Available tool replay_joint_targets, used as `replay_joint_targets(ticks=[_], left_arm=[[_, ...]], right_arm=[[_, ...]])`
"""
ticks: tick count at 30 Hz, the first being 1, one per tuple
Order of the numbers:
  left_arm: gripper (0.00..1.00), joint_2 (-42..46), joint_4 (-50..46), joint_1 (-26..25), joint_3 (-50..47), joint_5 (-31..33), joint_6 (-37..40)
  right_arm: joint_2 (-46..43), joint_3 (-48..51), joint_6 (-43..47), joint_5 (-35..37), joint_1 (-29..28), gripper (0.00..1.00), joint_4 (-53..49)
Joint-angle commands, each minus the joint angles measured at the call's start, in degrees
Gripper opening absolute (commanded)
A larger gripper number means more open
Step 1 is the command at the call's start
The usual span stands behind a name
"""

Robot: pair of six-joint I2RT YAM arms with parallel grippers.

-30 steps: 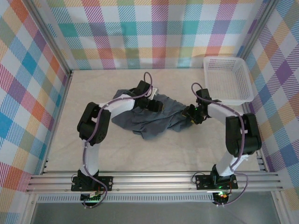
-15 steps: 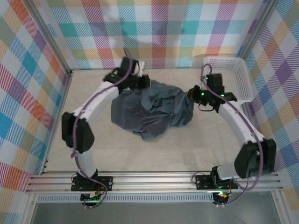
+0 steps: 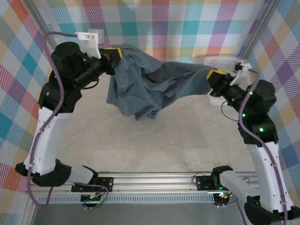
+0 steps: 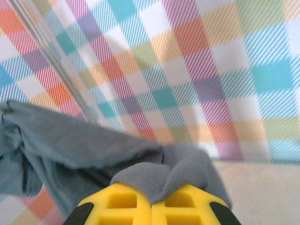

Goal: Fold the inside-out t-shirt

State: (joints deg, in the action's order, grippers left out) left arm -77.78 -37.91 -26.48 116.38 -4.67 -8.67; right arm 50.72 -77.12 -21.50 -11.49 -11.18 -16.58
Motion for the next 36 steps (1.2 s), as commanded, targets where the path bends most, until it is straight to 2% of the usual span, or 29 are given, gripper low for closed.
replay_joint_targets(ticks=[1,4,6,8,11,14,20,26,30,36], left_arm=[[0.0,5.1,1.7,-0.1,-1.8,14.1,3.0],[0.0,9.9,6.0,0.0,-9.7,24.6,2.9],[0.0,9.9,3.4,1.0,-11.3,30.5,1.4],[0.0,8.9,-0.8,3.2,-11.8,32.4,-1.2],[0.0,9.2,-1.6,5.5,-14.0,29.4,-2.6],[0.0,10.3,0.7,6.2,-14.5,23.2,-2.9],[0.0,13.6,5.3,6.2,-8.6,11.9,-4.1],[0.0,17.0,7.0,6.2,-3.2,5.3,-7.4],[0.0,18.1,7.2,6.2,-2.7,6.5,-9.3],[0.0,11.6,0.1,6.2,0.8,17.3,-7.8]], right_arm=[[-3.2,-0.3,2.4,12.4,0.0,0.0,5.8],[-3.9,3.4,1.0,18.2,0.1,0.0,6.4],[-2.2,4.0,0.4,19.0,0.1,0.0,3.9],[-0.9,5.1,-0.7,18.8,0.1,0.0,3.2],[-1.0,6.0,-0.4,16.2,0.1,0.0,6.5],[-1.5,3.5,1.0,15.8,0.1,0.0,8.2],[-4.3,-4.0,3.9,13.6,0.1,0.0,10.8],[-9.2,-7.5,4.6,13.8,0.1,0.0,15.6],[-8.9,-10.1,6.1,14.3,0.1,0.0,16.4],[0.5,-16.2,8.3,16.2,0.1,0.0,14.0]])
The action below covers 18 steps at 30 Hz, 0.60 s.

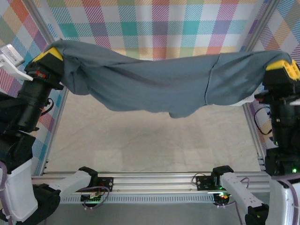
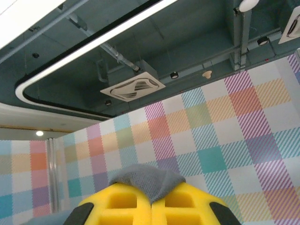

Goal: Fold the inside-out t-shirt

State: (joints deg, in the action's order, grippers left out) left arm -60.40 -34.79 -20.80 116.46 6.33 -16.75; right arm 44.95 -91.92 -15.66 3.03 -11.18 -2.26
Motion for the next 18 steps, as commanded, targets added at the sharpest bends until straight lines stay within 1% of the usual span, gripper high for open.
replay_joint_targets(ticks=[1,4,6,8,10,12,13,14,15,17,18], left_arm=[[0.0,-7.1,-3.8,0.5,0.8,7.6,0.5],[0.0,-11.6,-4.2,0.7,-0.7,11.4,1.4],[0.0,-14.5,-2.5,1.9,-3.5,12.0,1.7],[0.0,-17.1,0.2,4.3,-8.0,11.8,0.1],[0.01,-20.0,3.2,8.3,-13.3,10.1,-3.8],[0.05,-24.1,5.1,13.5,-19.4,4.6,-11.1],[0.07,-26.0,6.7,15.3,-22.4,1.7,-13.8],[0.15,-28.1,9.8,17.0,-26.3,-1.7,-16.6],[0.3,-29.9,13.6,18.2,-29.9,-4.5,-18.6],[0.56,-32.3,18.3,19.4,-34.6,-7.7,-20.1],[0.67,-32.8,18.4,19.8,-35.3,-8.4,-19.5]], right_arm=[[8.4,-2.1,3.3,0.9,0.1,0.0,0.0],[15.6,-4.3,5.7,-1.0,0.1,0.0,1.6],[21.0,-5.4,6.5,-1.5,0.5,0.0,2.7],[26.8,-6.6,6.2,-4.1,1.8,0.0,3.1],[33.0,-7.8,4.4,-7.1,3.4,0.0,2.9],[39.7,-8.6,1.9,-10.4,5.1,0.0,2.4],[42.6,-8.8,1.3,-11.4,5.3,0.0,1.9],[45.6,-9.3,1.0,-12.9,5.3,0.04,1.2],[48.7,-10.1,1.2,-15.4,5.3,0.18,-0.3],[54.2,-14.8,2.1,-19.3,5.3,0.54,-7.9],[57.2,-19.1,2.4,-20.0,5.4,0.67,-14.1]])
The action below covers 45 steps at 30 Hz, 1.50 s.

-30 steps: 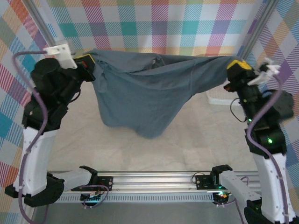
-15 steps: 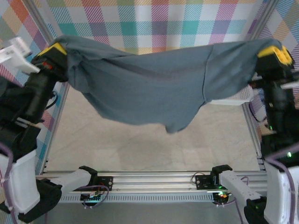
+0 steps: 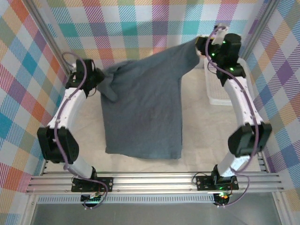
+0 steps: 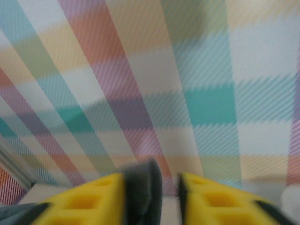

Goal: Fold the inside-out t-shirt

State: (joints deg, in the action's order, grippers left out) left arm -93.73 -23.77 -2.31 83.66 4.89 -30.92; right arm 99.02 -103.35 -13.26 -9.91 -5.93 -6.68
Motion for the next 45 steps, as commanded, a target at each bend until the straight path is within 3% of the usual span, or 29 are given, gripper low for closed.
replay_joint_targets(ticks=[1,4,8,11,15,18,22,26,28,30,32,35,38,45], left_arm=[[0.74,0.6,7.3,1.4,-2.8,-7.8,-4.6],[0.82,3.0,6.8,1.6,-2.4,-11.5,0.3],[0.84,7.8,2.3,0.3,-0.9,-19.1,7.7],[0.85,11.8,-3.8,-5.3,-0.9,-20.7,16.9],[0.84,18.8,-8.4,-16.9,-6.7,-22.5,33.9],[0.84,26.5,-5.5,-24.1,-15.5,-22.5,45.9],[0.83,34.1,-1.9,-26.0,-23.8,-21.5,53.9],[0.83,34.6,-8.1,-26.8,-23.6,-22.7,61.7],[0.83,33.7,-10.5,-27.3,-23.2,-22.6,63.5],[0.83,33.4,-9.6,-27.4,-24.0,-21.8,63.3],[0.82,33.4,-7.6,-27.4,-25.1,-21.9,62.3],[0.83,32.4,-6.9,-27.5,-25.0,-25.2,60.9],[0.83,29.8,-8.6,-28.5,-24.4,-28.5,60.4],[0.77,20.8,-3.4,-39.1,-26.4,-20.6,58.0]], right_arm=[[5.3,-11.3,0.3,-7.0,0.2,0.7,-15.0],[8.1,-18.0,1.0,-6.9,0.1,0.71,-26.1],[1.8,-9.2,-1.1,-11.3,0.0,0.71,-26.4],[-5.0,2.8,-4.7,-12.9,-2.1,0.7,-26.1],[-13.3,22.0,-6.6,-8.5,-10.5,0.7,-24.5],[-15.8,34.4,-11.5,-3.3,-17.1,0.7,-23.1],[-12.5,44.4,-17.5,-1.4,-25.0,0.7,-20.1],[-4.4,46.0,-20.4,2.9,-32.1,0.68,-22.6],[-1.6,46.0,-21.2,5.5,-33.7,0.55,-23.7],[-1.1,46.4,-21.6,7.3,-33.8,0.23,-22.8],[-1.8,45.7,-21.6,11.1,-33.7,0.0,-23.7],[-3.7,44.0,-20.4,15.3,-32.9,0.0,-25.2],[-5.4,43.3,-20.2,14.8,-28.5,0.0,-25.2],[-5.1,43.2,-15.9,8.7,-17.7,0.0,-25.1]])
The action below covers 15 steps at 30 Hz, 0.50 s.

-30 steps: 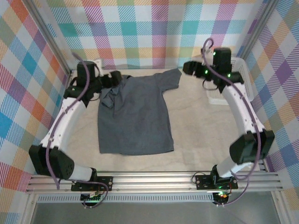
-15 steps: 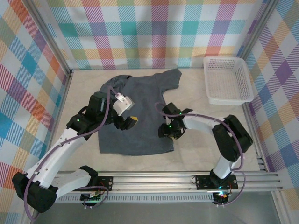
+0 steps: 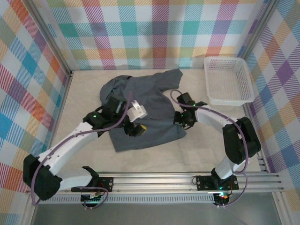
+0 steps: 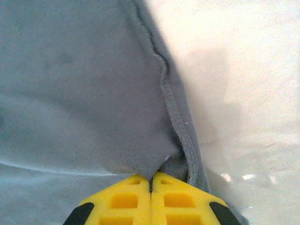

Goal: Fold the inside-out t-shirt

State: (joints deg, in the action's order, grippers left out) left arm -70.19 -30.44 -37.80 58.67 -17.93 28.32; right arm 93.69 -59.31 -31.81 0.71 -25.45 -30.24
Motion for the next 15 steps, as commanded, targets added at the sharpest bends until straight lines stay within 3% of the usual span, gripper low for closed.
replay_joint_targets(ticks=[1,4,5,10,15], left_arm=[[0.77,-4.2,4.6,-4.6,-1.9,3.0,-1.8],[0.77,-9.0,7.4,-6.5,-1.8,6.2,-3.3],[0.77,-9.9,8.0,-6.7,-1.7,7.4,-3.4],[0.78,-8.7,12.8,-6.8,-3.8,8.6,-1.9],[0.78,-8.6,13.0,-6.8,-3.3,7.2,-1.5]], right_arm=[[0.5,-0.9,3.0,-3.2,2.6,0.01,-1.9],[-1.2,-1.5,2.6,-6.3,3.7,0.38,-4.0],[-3.3,-0.7,0.9,-6.1,3.7,0.42,-5.0],[-14.5,10.5,-12.4,-3.8,3.9,0.4,-2.4],[-14.9,15.8,-16.8,-7.2,7.2,0.39,2.7]])
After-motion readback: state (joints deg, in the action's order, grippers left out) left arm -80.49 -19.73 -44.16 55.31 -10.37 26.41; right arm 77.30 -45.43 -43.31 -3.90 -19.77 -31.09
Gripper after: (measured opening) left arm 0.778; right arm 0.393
